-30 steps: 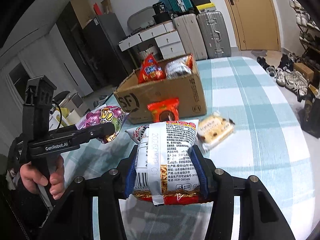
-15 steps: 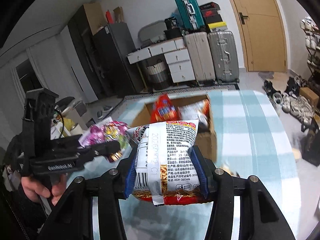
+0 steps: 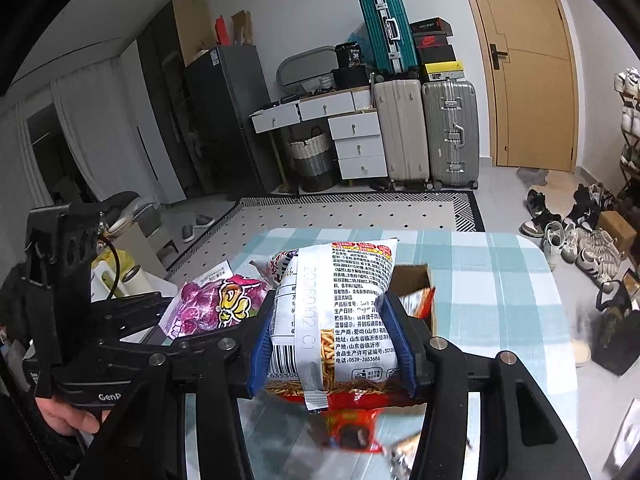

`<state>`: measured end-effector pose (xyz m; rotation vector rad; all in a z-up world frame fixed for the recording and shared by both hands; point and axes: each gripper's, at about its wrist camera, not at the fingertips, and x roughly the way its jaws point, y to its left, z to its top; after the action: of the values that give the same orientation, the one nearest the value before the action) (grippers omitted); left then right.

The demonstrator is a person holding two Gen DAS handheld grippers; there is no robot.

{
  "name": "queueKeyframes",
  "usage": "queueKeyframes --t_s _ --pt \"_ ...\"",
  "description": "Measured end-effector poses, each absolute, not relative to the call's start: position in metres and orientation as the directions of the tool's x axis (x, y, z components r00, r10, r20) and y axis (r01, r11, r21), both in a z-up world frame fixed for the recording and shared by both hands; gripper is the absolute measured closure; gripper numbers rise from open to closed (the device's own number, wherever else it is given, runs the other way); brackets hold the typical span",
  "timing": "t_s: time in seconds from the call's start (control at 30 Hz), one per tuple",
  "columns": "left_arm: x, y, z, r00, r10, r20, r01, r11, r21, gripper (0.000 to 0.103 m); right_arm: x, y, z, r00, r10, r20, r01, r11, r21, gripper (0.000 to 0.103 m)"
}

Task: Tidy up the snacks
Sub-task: 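Lift and carry the purple candy bag and white noodle bag over the box, then open both grippers to drop the two bags into the box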

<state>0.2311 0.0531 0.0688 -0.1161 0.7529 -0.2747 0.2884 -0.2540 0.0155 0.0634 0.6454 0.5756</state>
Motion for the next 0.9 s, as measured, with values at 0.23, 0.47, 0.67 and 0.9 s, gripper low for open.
queueKeyframes --t_s 0.23,0.47,0.67,0.9 --pt "0.273 0.049 0.069 0.688 -0.288 -0.666 0.221 0.957 -0.186 0.053 0.333 -0.251 0.002 0.636 0.508 -0.581 -0.454 0.855 0.25 0.052" --pt "0.308 0.045 0.051 0.664 -0.298 -0.686 0.238 0.954 -0.184 0.053 0.363 -0.25 -0.023 0.605 0.504 -0.617 -0.432 0.858 0.277 0.052" --pt "0.324 0.043 0.036 0.658 -0.307 -0.688 0.259 0.95 -0.175 0.053 0.374 -0.248 -0.042 0.592 0.492 -0.638 -0.424 0.864 0.273 0.051" --pt "0.336 0.045 0.024 0.669 -0.26 -0.696 0.237 0.963 -0.132 0.029 0.382 -0.256 -0.059 0.603 0.482 -0.635 -0.404 0.872 0.278 0.033"
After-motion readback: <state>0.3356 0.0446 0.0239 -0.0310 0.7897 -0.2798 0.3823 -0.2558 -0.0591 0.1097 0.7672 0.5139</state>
